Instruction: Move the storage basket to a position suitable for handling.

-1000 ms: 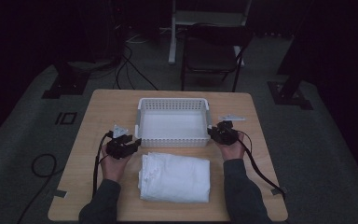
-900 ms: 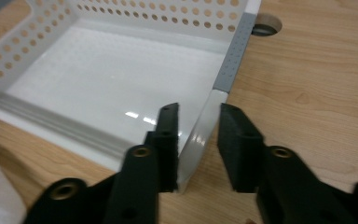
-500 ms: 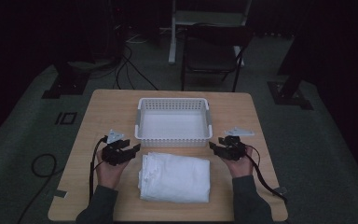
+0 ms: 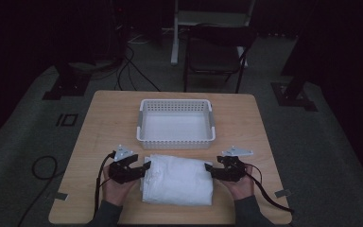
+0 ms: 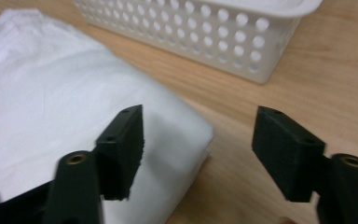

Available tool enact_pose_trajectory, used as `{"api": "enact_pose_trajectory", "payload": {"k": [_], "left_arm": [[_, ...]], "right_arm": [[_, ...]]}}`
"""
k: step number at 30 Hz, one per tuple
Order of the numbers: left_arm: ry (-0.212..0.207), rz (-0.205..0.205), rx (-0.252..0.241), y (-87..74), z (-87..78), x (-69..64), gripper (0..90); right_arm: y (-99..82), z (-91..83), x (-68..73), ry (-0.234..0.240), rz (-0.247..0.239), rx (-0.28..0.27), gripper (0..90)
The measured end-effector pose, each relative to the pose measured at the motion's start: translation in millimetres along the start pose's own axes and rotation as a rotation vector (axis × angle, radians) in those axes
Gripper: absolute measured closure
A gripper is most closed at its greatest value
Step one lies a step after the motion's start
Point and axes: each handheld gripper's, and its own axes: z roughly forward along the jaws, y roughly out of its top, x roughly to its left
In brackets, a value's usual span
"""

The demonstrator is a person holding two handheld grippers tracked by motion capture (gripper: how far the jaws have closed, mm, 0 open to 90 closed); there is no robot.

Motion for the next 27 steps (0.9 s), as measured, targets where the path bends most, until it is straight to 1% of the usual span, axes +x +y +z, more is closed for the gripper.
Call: {"api": "enact_pose_trajectory", "payload": {"k": [1, 3, 4, 7, 8, 9, 11, 13, 15, 19, 24, 25, 27], "left_arm": [[-0.010, 0.006, 0.017, -4.3, 1.2, -4.6, 34.2], [-0.011, 0.012, 0.027, -6.5, 2.0, -6.5, 33.7], [-0.003, 0.022, 0.051, -11.9, 4.3, -8.9, 32.6], [-0.015, 0.003, 0.059, -19.8, 6.9, -7.8, 32.6], [-0.015, 0.003, 0.059, -19.8, 6.9, -7.8, 32.7], [-0.019, -0.006, 0.065, -23.7, 8.1, -6.5, 32.7], [-0.022, -0.006, 0.072, -26.2, 9.4, -6.3, 33.9], [-0.016, -0.002, 0.078, -28.0, 11.6, -7.4, 36.7], [-0.012, 0.001, 0.086, -28.5, 12.6, -7.7, 39.3], [-0.005, 0.009, 0.094, -28.2, 15.8, -8.1, 41.8], [-0.004, 0.008, 0.098, -26.2, 19.4, -4.6, 41.8], [-0.002, 0.012, 0.098, -25.5, 20.0, -3.6, 41.7], [0.015, 0.015, 0.098, -22.1, 22.0, -1.0, 41.8]], "right_arm": [[-1.7, 0.6, 0.9, -0.002, 0.000, 0.006, 28.4], [-3.6, 1.2, 1.8, 0.003, 0.002, 0.015, 27.1], [-8.8, 2.4, 4.2, 0.018, 0.004, 0.028, 26.1], [-17.2, 5.0, 4.9, 0.032, 0.014, 0.054, 25.6], [-19.8, 6.1, 4.4, 0.041, 0.023, 0.061, 25.9], [-22.1, 7.3, 3.6, 0.053, 0.033, 0.065, 27.3], [-24.8, 10.5, 2.9, 0.081, 0.046, 0.078, 32.2], [-25.2, 13.6, 4.1, 0.107, 0.038, 0.089, 42.0], [-25.1, 17.3, 6.3, 0.125, 0.036, 0.096, 48.3], [-23.6, 23.3, 7.7, 0.121, 0.030, 0.110, 50.2], [-20.9, 26.2, 7.8, 0.110, 0.024, 0.106, 50.8], [-18.6, 31.1, 6.4, 0.106, 0.023, 0.100, 50.9], [-15.7, 34.5, 5.4, 0.104, 0.025, 0.097, 50.8]]}}
